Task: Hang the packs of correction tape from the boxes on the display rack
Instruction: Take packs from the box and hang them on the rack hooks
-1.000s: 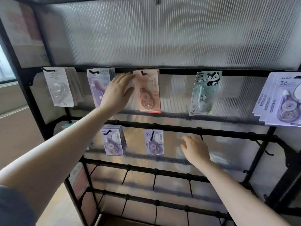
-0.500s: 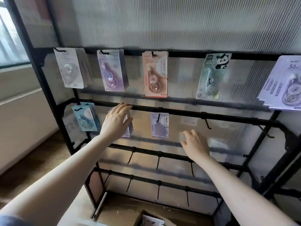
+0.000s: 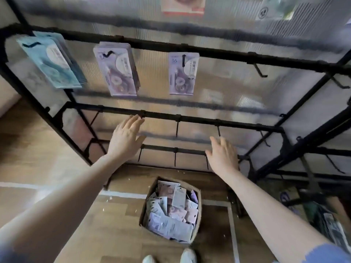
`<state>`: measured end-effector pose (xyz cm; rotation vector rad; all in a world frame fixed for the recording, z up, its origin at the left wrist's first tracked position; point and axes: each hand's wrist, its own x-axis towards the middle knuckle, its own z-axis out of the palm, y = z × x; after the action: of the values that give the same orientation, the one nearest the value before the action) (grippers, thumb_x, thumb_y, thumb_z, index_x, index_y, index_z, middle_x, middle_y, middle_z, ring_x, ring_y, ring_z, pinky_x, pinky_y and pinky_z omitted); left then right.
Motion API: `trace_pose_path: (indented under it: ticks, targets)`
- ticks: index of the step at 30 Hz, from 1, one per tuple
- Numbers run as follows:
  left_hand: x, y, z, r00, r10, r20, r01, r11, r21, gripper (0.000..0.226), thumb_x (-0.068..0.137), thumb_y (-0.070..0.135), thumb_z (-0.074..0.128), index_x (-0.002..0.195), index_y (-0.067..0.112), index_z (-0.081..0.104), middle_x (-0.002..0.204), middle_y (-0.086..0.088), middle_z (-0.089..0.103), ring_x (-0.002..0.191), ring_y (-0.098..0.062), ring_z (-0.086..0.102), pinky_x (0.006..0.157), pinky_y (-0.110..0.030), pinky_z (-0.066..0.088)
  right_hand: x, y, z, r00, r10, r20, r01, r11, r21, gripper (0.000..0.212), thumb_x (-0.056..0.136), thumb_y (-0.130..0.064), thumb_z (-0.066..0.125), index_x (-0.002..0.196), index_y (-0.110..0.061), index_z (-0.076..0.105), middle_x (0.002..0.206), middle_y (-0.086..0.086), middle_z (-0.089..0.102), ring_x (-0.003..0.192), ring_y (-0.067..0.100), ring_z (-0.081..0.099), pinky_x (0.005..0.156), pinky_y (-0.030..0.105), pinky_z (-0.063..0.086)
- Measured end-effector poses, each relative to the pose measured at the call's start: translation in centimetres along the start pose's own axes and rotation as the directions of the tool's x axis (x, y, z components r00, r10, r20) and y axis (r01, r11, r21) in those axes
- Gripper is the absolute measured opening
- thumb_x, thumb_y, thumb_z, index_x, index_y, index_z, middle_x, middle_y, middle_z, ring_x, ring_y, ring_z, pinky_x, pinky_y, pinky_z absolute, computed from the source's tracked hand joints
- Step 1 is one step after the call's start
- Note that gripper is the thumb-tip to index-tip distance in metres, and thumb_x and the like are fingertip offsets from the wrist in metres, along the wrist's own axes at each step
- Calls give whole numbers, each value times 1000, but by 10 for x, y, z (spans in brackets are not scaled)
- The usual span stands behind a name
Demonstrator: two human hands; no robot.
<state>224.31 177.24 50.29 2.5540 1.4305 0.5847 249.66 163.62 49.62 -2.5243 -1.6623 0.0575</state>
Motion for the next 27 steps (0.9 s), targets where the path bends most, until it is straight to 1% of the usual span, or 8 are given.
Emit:
trace_pose_path:
  ticks: [3, 7, 11, 15, 18, 20, 24, 27]
  targets:
    - [-19, -9, 51, 994, -49, 94, 49, 999, 5, 51, 90, 27, 57, 137, 12, 42, 146, -11, 37, 139, -28, 25, 112, -44, 22, -9, 18, 49, 995, 49, 90, -48, 999, -11, 49, 96, -33, 45, 140, -17, 32, 141, 13, 37, 126, 29, 39, 102, 37, 34]
    - [-51, -26, 132, 977, -80, 197, 78, 997, 16, 51, 89, 27, 56, 136, 9, 45, 144, -14, 40, 138, -30, 29, 111, -42, 22, -14, 40, 133, 982, 63, 177, -62, 998, -12, 49, 95, -32, 46, 140, -16, 33, 138, 12, 41, 124, 28, 41, 100, 37, 35]
    - [-93, -46, 219, 932, -115, 343, 105, 993, 48, 56, 90, 29, 57, 140, 12, 39, 148, -10, 35, 140, -27, 25, 115, -38, 10, -23, 56, 230, 959, 46, 280, -50, 999, 7, 48, 93, -29, 50, 136, -11, 39, 134, 16, 44, 123, 32, 42, 98, 38, 35]
    - [-132, -61, 303, 868, -173, 466, 154, 985, 78, 59, 93, 33, 51, 145, 16, 28, 153, -6, 24, 143, -23, 15, 115, -39, 15, -36, 68, 323, 934, -3, 356, -11, 999, 37, 44, 92, -24, 51, 133, -10, 43, 129, 17, 47, 120, 34, 44, 95, 39, 35]
    - [-159, -74, 359, 799, -240, 552, 213, 970, 113, 62, 94, 34, 48, 147, 20, 21, 155, -2, 17, 144, -19, 10, 114, -37, 11, -46, 75, 385, 889, -3, 458, -1, 1000, 7, 50, 93, -26, 50, 139, -14, 35, 141, 15, 37, 128, 31, 37, 104, 39, 30]
    - [-176, -82, 388, 756, -260, 601, 230, 965, 128, 63, 93, 35, 48, 147, 21, 19, 156, -1, 15, 144, -19, 8, 115, -36, 11, -54, 80, 421, 863, 6, 504, -7, 1000, 1, 50, 94, -27, 49, 139, -14, 34, 142, 14, 36, 127, 31, 37, 104, 40, 30]
    - [-204, -94, 431, 699, -240, 673, 206, 970, 131, 62, 93, 35, 49, 147, 20, 21, 156, -1, 16, 143, -19, 9, 113, -35, 13, -69, 87, 471, 838, -32, 545, 44, 999, -8, 40, 94, -24, 45, 131, -10, 42, 129, 16, 46, 118, 32, 44, 97, 41, 36]
    - [-220, -99, 452, 641, -193, 743, 140, 981, 134, 63, 94, 37, 49, 147, 20, 20, 156, -2, 15, 143, -19, 9, 114, -32, 10, -81, 89, 493, 784, -88, 615, 118, 993, -8, 43, 95, -22, 45, 136, -12, 39, 132, 14, 46, 122, 30, 42, 101, 38, 34]
